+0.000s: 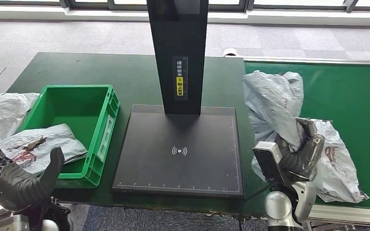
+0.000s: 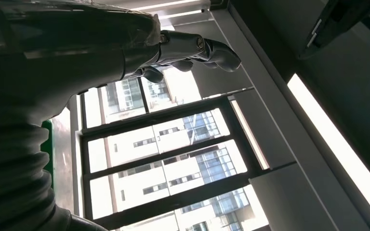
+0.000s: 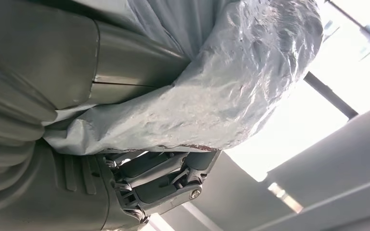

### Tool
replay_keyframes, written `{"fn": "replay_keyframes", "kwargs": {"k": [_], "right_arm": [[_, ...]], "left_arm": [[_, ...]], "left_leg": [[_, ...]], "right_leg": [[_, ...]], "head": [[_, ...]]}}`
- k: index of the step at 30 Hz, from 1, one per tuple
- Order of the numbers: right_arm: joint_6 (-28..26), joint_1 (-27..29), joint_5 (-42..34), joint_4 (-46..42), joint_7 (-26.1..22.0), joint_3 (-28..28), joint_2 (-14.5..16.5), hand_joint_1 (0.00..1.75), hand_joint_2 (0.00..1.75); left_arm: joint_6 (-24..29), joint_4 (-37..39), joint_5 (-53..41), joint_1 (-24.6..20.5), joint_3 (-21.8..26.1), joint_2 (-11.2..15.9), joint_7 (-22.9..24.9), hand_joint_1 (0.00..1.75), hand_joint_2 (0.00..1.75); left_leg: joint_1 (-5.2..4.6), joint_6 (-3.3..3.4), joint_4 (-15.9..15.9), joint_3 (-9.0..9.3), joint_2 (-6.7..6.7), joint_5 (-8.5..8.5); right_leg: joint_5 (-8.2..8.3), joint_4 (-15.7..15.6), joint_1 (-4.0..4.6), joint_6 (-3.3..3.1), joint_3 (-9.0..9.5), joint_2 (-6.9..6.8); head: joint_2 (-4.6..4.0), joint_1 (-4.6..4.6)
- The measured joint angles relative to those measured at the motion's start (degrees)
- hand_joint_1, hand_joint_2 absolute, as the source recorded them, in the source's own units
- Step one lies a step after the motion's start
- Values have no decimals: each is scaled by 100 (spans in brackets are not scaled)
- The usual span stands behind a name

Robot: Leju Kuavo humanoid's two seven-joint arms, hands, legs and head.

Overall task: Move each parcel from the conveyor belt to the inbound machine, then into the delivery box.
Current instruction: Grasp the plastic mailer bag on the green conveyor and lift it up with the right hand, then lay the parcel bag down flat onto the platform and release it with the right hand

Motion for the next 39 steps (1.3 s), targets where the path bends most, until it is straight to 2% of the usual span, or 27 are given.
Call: {"fn": "replay_keyframes", "kwargs": {"k": [3,8,26,28,30,34,39], "right_arm": [[71,-132,59,250,68,495,-26,175,175],[70,-207,48,446,87,857,-88,175,175],[136,-281,-3,711,99,1009,-162,175,175],[529,-577,-237,1167,93,1052,-81,175,175],[871,-1148,-640,2126,19,1189,95,175,175],[640,-1934,-1255,3841,-122,1632,368,175,175],[683,-2321,-1323,4862,-113,1817,474,175,175]], "left_arm": [[-35,160,-15,-69,-112,-3,0,0,175],[-36,304,-13,-97,-192,-4,-1,0,175],[-109,475,-4,-114,-246,-8,0,0,175],[-468,640,23,-189,-335,-60,13,0,175],[-744,1008,50,-364,-615,-162,25,0,175],[-489,1546,177,-639,-1165,-260,2,0,175],[-502,1742,238,-693,-1305,-262,3,0,175]], "left_leg": [[0,-2,0,1,-6,5],[1,-1,0,0,-9,4],[1,2,-1,-4,-7,0],[1,0,-3,-2,7,0],[1,-2,-2,4,31,4],[1,0,-1,-3,22,28],[1,-4,-1,-8,14,30]], "right_leg": [[1,0,2,0,3,-5],[0,1,-1,1,4,-7],[-1,1,-1,1,3,-6],[4,1,-1,-2,2,6],[19,1,-1,-5,-5,28],[34,1,1,-1,-10,20],[34,1,7,-3,-11,17]], "head": [[0,0],[1,0],[1,1],[1,1],[1,1],[-1,-1],[0,0]]}}
